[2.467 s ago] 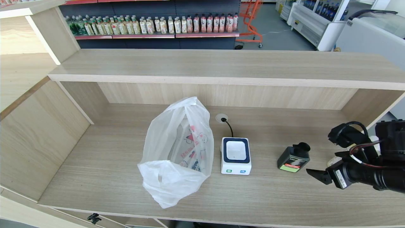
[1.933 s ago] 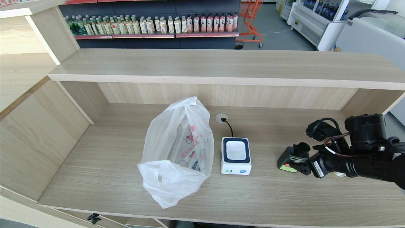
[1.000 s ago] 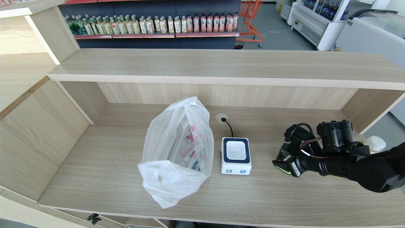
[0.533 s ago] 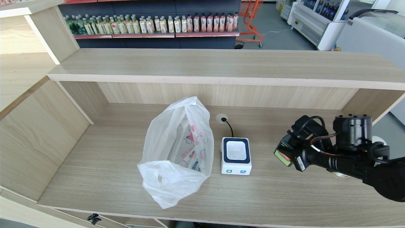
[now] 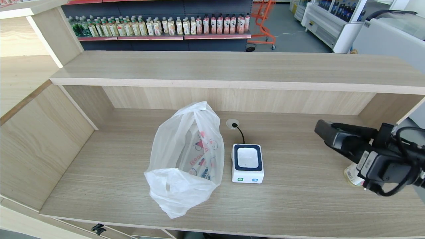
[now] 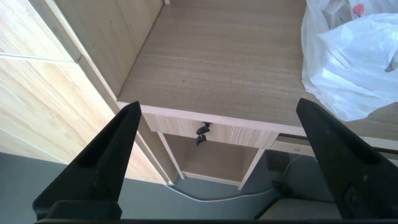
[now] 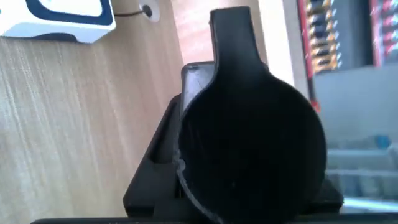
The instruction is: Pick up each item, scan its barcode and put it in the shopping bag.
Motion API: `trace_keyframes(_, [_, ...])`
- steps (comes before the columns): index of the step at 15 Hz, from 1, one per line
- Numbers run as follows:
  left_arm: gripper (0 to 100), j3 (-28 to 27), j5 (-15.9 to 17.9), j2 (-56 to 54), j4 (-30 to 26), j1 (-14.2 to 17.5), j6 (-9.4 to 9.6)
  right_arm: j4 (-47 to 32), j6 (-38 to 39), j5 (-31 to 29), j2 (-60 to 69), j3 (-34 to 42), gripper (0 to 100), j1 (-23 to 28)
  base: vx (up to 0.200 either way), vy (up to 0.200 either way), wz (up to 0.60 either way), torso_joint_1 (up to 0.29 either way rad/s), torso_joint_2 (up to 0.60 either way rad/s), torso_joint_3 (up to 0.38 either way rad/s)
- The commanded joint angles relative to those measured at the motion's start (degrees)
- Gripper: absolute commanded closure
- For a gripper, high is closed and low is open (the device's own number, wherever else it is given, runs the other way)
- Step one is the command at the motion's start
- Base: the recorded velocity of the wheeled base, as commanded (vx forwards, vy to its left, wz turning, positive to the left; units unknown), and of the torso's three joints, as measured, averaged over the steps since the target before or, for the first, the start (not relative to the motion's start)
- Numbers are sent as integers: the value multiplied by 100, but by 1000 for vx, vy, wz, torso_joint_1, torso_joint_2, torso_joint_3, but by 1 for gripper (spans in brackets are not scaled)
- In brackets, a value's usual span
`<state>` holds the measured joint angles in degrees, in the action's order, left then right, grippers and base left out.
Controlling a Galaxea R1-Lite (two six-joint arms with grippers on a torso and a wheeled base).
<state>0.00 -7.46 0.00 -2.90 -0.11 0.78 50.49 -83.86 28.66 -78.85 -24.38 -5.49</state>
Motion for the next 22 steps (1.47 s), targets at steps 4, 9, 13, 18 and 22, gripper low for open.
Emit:
trace_keyframes(4, [0,0,-1,9,0,2,1,-787,-4622,2645,-52,-32,100,-278,0,0,0,0,0,0])
trace_keyframes(9, [0,0,-1,0,0,2,1,-2764,-6749,2803,-474,-119,100,-910,0,0,0,0,0,0])
trace_keyframes(13, [0,0,-1,0,0,2,1,-2738,-7478,3365,-693,-313,100,-1728,0,0,0,0,0,0])
trace_keyframes(18, [0,0,-1,0,0,2,1,-2720,-7584,3436,-1115,-647,100,-2668,0,0,0,0,0,0])
trace_keyframes(22, [0,0,-1,0,0,2,1,-2518,-7566,3445,-1080,-656,100,-2633,0,0,0,0,0,0])
